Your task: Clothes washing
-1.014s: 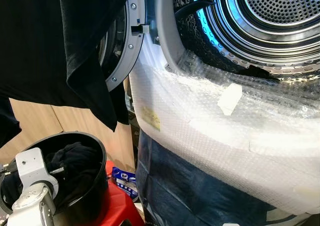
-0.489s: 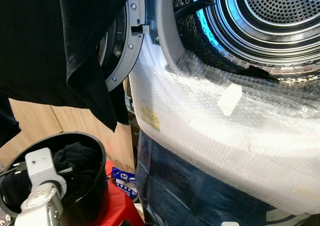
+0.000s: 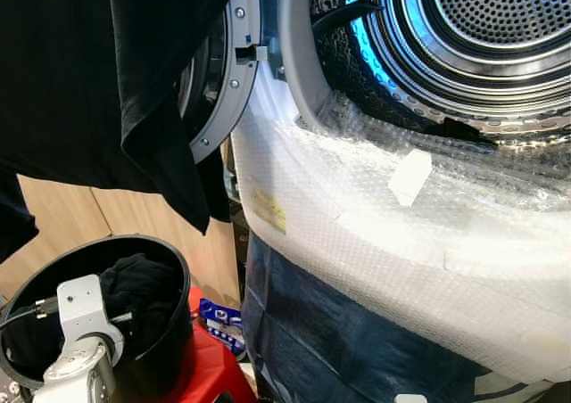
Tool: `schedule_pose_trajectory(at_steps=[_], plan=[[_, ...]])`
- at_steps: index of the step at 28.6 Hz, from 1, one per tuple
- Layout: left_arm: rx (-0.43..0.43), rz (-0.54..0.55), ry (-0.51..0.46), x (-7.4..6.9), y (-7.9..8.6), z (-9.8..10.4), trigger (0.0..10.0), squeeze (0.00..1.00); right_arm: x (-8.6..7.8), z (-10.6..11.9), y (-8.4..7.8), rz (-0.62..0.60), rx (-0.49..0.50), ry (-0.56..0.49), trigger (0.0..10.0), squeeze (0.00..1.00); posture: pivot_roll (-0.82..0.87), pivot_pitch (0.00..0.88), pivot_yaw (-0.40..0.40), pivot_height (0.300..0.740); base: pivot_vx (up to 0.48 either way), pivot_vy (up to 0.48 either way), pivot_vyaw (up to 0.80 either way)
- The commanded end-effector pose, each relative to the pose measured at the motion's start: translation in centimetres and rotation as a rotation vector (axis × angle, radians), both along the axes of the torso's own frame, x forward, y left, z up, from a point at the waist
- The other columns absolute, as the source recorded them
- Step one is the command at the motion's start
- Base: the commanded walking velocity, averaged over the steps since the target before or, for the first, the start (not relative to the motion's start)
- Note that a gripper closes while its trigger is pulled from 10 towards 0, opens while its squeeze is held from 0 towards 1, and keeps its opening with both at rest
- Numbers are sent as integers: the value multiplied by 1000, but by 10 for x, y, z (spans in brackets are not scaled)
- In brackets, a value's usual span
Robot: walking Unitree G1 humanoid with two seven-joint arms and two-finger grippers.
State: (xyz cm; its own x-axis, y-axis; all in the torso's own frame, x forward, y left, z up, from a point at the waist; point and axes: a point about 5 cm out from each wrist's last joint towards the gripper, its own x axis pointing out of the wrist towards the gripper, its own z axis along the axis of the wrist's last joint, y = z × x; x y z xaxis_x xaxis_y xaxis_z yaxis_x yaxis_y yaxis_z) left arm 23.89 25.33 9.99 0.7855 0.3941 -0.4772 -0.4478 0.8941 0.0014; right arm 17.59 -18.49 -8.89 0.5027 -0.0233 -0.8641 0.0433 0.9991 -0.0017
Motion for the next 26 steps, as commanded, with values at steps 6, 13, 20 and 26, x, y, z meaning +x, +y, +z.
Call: schedule_pose_trajectory(at_steps=[6, 13, 20, 26], plan=[[-6, -17, -25, 3, -5, 2, 0, 0, 4, 2, 0, -1, 4, -8, 10000, 0, 79, 0, -22, 740, 0, 0, 0], [6, 0, -65, 6, -4, 7, 0, 0, 5, 2, 0, 1, 5, -6, 10000, 0, 81, 0, -27, 740, 0, 0, 0], [5, 2, -87, 8, -4, 10, 0, 0, 4, 2, 0, 1, 5, -6, 10000, 0, 80, 0, -26, 740, 0, 0, 0], [5, 2, -111, 10, -5, 12, 0, 0, 4, 2, 0, 1, 5, -6, 10000, 0, 78, 0, -27, 740, 0, 0, 0]])
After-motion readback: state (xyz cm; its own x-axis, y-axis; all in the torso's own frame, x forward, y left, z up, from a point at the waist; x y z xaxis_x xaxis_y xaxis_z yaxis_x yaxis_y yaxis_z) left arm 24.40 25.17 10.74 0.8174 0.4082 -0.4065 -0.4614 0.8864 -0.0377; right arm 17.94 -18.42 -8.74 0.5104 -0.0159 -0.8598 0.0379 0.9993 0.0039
